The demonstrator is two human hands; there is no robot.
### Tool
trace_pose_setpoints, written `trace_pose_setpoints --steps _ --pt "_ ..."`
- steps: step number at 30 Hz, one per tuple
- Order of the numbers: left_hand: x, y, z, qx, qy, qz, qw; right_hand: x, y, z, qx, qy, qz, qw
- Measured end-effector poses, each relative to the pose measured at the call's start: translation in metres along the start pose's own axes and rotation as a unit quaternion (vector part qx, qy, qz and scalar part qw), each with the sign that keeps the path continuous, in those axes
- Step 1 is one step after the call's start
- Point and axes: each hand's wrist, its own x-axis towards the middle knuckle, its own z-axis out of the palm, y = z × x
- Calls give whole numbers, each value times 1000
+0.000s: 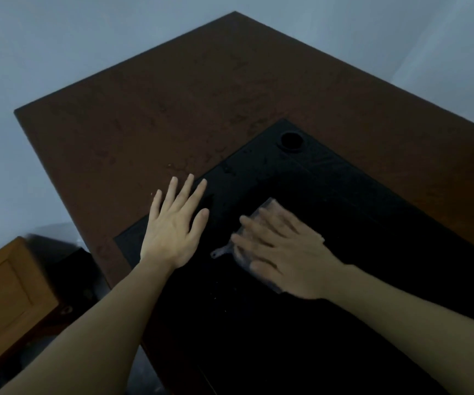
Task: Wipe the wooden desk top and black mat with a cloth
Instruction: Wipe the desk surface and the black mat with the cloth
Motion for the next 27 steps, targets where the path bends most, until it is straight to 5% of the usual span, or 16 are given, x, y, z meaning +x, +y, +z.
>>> trace_pose_setpoints --steps 8,15,18,21,27 --pt "0 0 3 -5 33 -18 999 55 84 -23 72 -15 280 957" --pt "-3 -1 3 23 68 -60 996 50 -37 -6 48 35 81 995" --pt "-3 0 3 22 79 -84 993 11 -36 9 39 41 12 998" --pt "-2 1 2 18 81 -94 992 5 6 7 7 55 32 998" --pt "1 -1 4 -3 72 -93 993 45 71 -13 44 -14 214 976"
